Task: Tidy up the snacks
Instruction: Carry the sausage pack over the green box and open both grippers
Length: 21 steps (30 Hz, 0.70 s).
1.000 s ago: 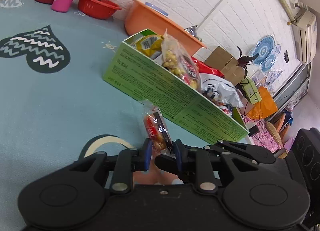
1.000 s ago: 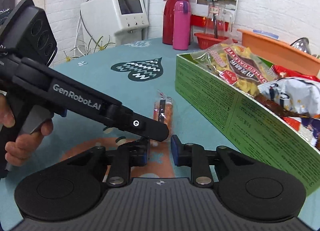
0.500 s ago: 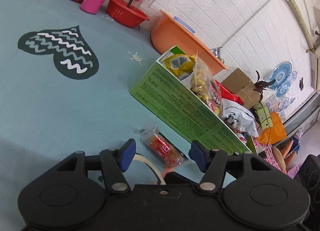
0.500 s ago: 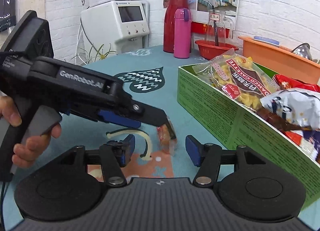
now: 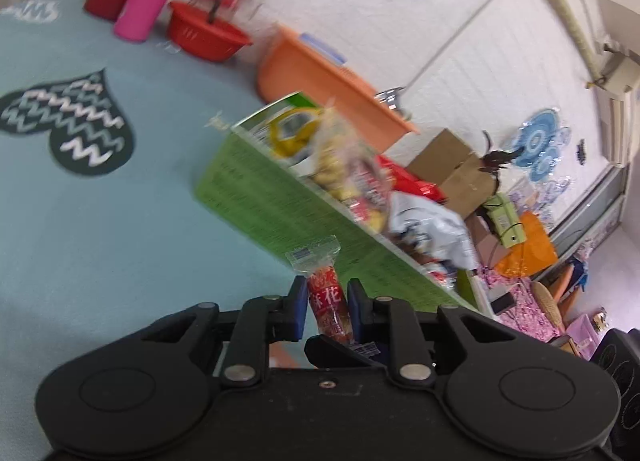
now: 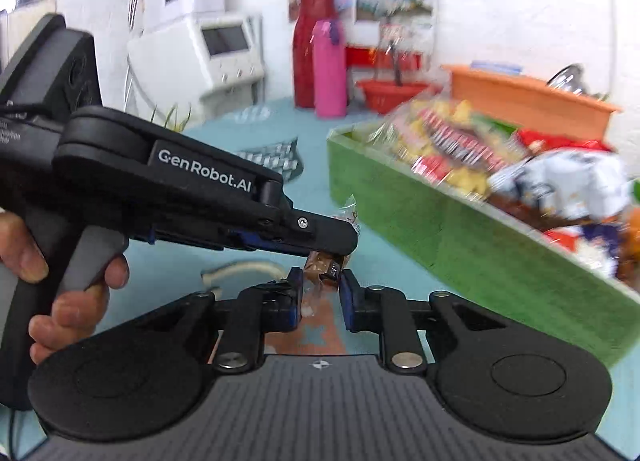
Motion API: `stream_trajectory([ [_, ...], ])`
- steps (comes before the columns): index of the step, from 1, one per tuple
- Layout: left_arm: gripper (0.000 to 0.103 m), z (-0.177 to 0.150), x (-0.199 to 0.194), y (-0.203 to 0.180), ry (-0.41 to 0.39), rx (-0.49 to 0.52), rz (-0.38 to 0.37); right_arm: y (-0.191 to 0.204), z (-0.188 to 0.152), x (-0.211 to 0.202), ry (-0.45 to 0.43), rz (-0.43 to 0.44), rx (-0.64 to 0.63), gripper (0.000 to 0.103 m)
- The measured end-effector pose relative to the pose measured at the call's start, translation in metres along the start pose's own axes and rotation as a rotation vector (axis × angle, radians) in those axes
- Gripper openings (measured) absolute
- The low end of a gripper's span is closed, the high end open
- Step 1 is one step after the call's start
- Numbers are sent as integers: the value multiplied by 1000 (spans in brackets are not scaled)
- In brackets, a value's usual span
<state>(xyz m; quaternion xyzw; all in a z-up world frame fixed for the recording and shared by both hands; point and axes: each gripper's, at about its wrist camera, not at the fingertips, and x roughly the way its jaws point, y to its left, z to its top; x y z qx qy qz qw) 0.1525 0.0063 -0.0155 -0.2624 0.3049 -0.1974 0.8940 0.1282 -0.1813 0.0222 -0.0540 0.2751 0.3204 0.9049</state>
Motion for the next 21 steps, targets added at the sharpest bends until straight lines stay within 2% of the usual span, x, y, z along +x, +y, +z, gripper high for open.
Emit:
stream_trajectory([
  [5,35,14,1,-39,-31,84,-67,-7,7,-31,-125,-54,24,35],
  [10,35,27,20,-70,-28,138,-115,-26,16,-48,-202,-131,40,35],
  [15,35,44,47,-88,-23,172,-138,-51,27,-52,-239,-182,73,35],
  [21,35,66,81,-87,0,174,-130,-75,42,-32,-253,-224,100,35],
])
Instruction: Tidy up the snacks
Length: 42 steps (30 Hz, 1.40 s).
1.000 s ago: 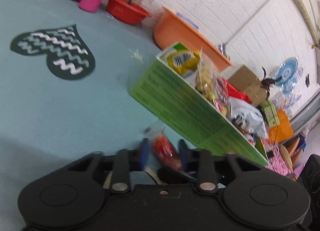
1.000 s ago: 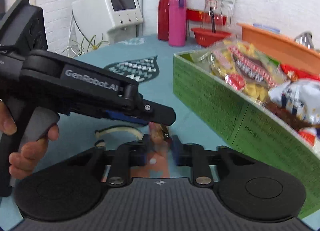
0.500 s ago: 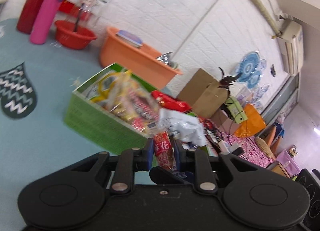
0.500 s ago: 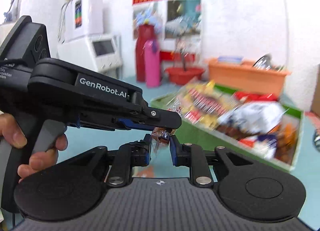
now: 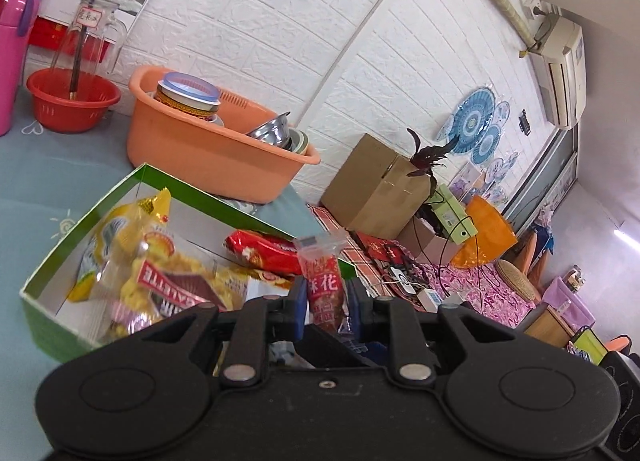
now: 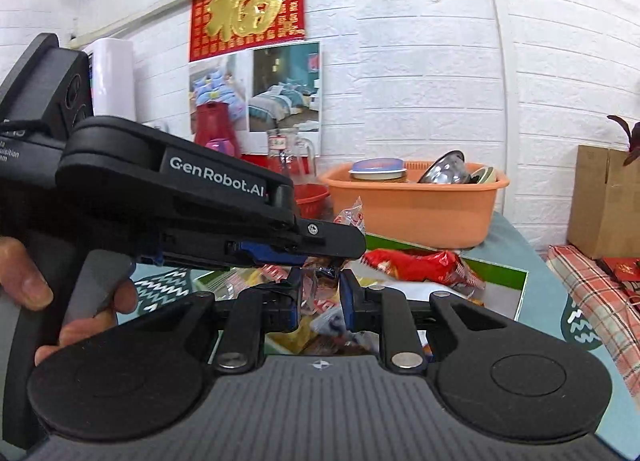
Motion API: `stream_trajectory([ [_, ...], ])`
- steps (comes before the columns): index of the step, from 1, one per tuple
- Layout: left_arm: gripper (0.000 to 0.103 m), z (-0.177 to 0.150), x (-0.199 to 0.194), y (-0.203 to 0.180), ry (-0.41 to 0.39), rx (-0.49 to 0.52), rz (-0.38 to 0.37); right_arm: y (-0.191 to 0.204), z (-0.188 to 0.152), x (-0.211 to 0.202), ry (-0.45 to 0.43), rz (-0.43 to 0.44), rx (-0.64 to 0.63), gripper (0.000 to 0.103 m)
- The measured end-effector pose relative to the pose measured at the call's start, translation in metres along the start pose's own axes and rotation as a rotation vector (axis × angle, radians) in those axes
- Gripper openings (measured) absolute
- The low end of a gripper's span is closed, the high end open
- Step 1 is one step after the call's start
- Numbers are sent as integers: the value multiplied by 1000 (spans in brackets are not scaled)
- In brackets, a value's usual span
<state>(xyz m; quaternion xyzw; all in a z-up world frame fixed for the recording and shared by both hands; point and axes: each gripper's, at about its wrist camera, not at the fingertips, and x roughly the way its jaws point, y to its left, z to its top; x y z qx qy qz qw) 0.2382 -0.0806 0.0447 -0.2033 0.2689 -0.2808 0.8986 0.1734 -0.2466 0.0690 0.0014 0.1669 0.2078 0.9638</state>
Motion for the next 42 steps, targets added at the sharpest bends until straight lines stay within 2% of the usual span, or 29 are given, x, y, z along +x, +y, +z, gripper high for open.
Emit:
stream_trajectory([
  [1,43,2,4,3,-1,6,9,-1,1,6,-1,-10,-7,35],
  [2,61,4,8,5,-1,9,21,-1,0,9,0,-18,-16,35],
  [4,103,4,11,12,-1,0,37,-1,-3,21,6,-39,-45,45],
  [5,103,2,8,15,-14,-12,51,0,-6,22,5,-60,-62,49],
  [6,103,-1,5,18,-35,-19,64,1,-8,24,8,-75,-86,66],
  [7,103,-3,1,20,-52,-18,69,2,-11,24,8,-84,-109,95],
  [8,103,-3,-2,21,-54,-11,64,2,-15,21,-5,-92,-124,103],
  [12,103,-5,-17,21,-62,1,109,2,-21,11,-18,-110,-117,103],
  [16,103,-7,-43,7,-96,33,97,3,-13,-9,-6,-60,-86,103],
  [20,103,-12,-79,-15,-149,77,96,11,0,-41,-15,-68,-86,103],
  [22,103,-18,-97,-28,-170,118,122,14,6,-59,-10,-78,-88,103],
  [26,103,-44,-127,-48,-212,194,231,16,8,-96,4,-77,-56,103],
  [30,103,-77,-136,-52,-187,217,334,18,-4,-124,5,-113,-47,103],
  [36,103,-122,-140,-43,-136,197,410,13,-33,-132,54,-170,-1,103],
  [42,103,-139,-140,-36,-115,199,474,12,-58,-125,108,-238,18,103],
])
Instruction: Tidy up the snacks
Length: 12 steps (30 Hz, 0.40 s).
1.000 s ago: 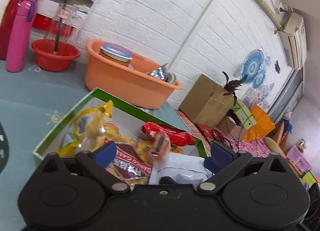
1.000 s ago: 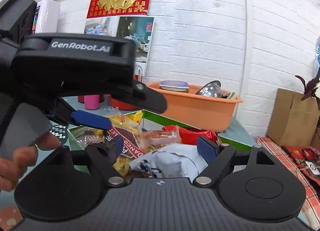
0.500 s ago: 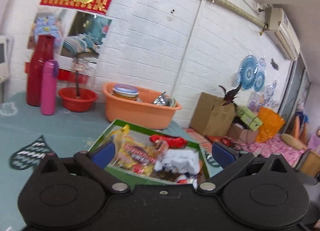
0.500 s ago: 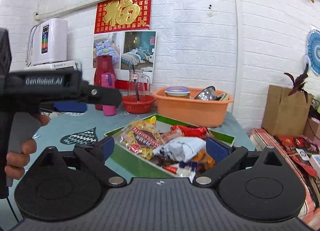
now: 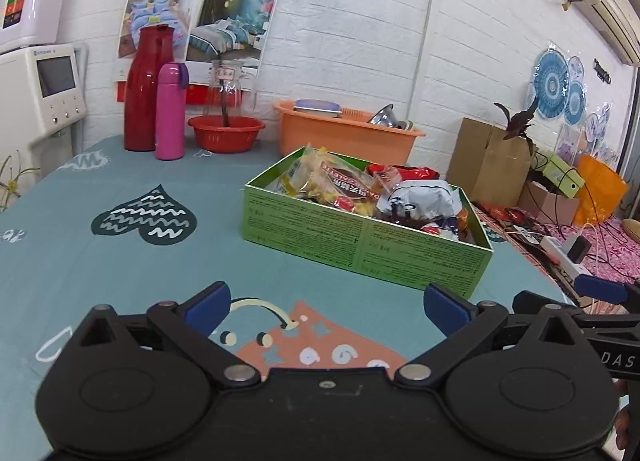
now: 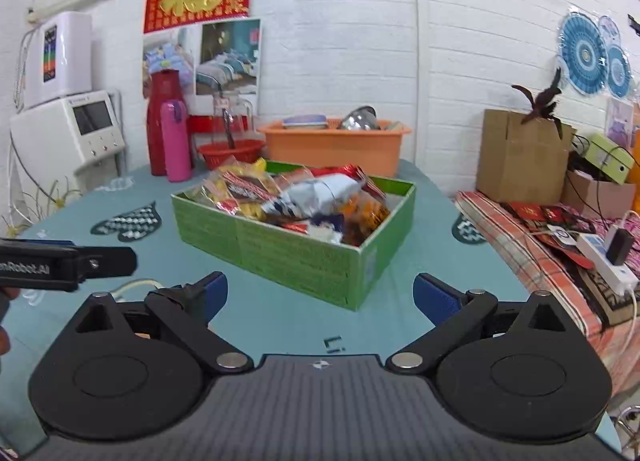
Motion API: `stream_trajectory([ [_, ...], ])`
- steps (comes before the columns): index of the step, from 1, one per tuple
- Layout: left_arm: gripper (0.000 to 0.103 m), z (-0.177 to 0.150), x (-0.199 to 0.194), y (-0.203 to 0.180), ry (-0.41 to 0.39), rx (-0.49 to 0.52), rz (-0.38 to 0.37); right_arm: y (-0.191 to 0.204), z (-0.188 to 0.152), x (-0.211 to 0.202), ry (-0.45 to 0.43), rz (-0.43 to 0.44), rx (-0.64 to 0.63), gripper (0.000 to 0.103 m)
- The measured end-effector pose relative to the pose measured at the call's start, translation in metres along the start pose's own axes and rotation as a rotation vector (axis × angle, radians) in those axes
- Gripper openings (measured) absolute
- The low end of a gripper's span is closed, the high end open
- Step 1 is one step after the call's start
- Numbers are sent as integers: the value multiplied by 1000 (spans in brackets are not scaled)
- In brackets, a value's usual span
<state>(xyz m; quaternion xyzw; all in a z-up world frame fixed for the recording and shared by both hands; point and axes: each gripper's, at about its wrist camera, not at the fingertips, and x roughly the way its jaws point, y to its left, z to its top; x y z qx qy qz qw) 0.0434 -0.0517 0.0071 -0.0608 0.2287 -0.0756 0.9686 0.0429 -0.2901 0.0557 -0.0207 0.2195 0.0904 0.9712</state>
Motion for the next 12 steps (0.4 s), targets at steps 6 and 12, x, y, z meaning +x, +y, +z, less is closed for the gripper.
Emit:
stream_trajectory([
  [6,103,-1,-1,5,-17,-5,18,-2,-10,6,21,-22,20,103],
  [12,103,-2,-2,6,-22,-2,35,1,-11,7,20,-12,21,103],
])
